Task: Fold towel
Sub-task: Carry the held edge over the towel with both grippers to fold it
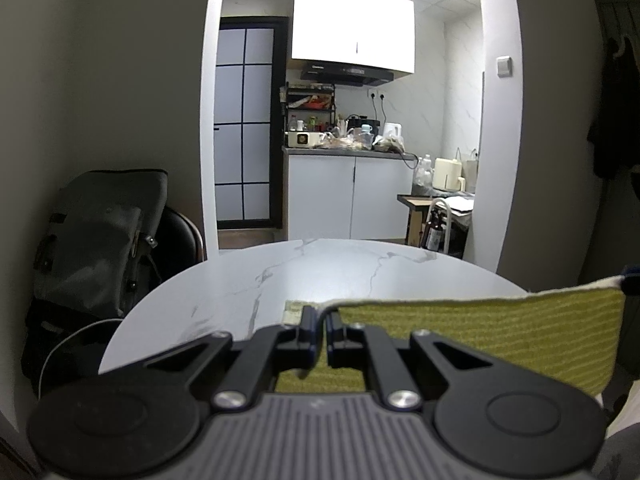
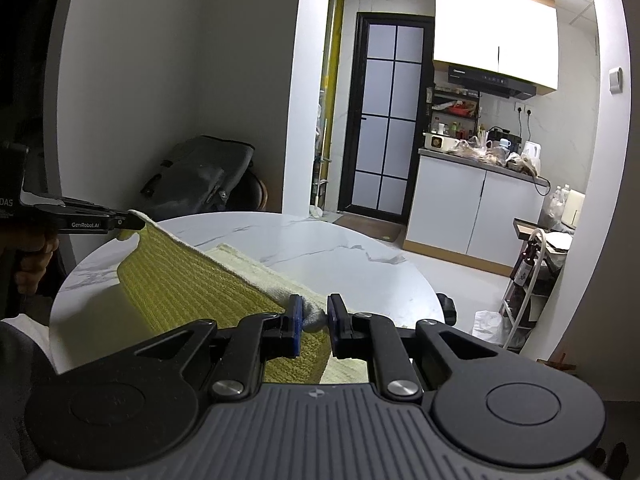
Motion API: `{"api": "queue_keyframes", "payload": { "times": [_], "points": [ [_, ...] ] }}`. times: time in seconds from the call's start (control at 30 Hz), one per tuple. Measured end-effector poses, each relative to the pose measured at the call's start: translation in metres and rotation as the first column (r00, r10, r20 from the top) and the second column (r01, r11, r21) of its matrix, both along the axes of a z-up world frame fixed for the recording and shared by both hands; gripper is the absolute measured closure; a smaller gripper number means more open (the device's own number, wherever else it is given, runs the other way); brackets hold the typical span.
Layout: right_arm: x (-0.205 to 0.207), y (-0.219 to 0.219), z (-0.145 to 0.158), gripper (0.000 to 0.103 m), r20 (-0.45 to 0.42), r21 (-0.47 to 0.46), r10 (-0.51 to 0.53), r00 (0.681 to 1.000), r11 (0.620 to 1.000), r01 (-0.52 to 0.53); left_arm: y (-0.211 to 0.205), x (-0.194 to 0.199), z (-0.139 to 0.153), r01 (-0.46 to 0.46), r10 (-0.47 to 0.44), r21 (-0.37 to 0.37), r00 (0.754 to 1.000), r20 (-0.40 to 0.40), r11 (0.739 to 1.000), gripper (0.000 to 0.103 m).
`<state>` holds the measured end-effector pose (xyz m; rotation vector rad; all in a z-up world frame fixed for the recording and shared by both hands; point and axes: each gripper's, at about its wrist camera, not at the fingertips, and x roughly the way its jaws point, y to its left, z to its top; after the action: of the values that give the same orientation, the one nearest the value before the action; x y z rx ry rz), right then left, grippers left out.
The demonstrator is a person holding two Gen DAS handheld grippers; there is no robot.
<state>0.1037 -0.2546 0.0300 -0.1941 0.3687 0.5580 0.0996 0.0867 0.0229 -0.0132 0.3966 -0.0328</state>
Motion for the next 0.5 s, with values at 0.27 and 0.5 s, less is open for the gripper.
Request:
{"api": "queue_keyframes", "payload": {
  "times": [0.27,0.5],
  "points": [
    [0.022,0.000,-0.004,0.088,-0.007,0.003,-0.008,1.000,1.000,0.008,-0.003,0.023,-0.002,-0.001,0.001,0.017,1.000,-0.022,1.000,0.098],
    [0.039,-0.001,-0.012,0.088,-0.026,0.000,-0.015,1.000,1.000,0.015,-0.003,0.044,-0.007,0.005,-0.004,0.034,0.999,-0.044,0.999,0.097]
  ]
}}
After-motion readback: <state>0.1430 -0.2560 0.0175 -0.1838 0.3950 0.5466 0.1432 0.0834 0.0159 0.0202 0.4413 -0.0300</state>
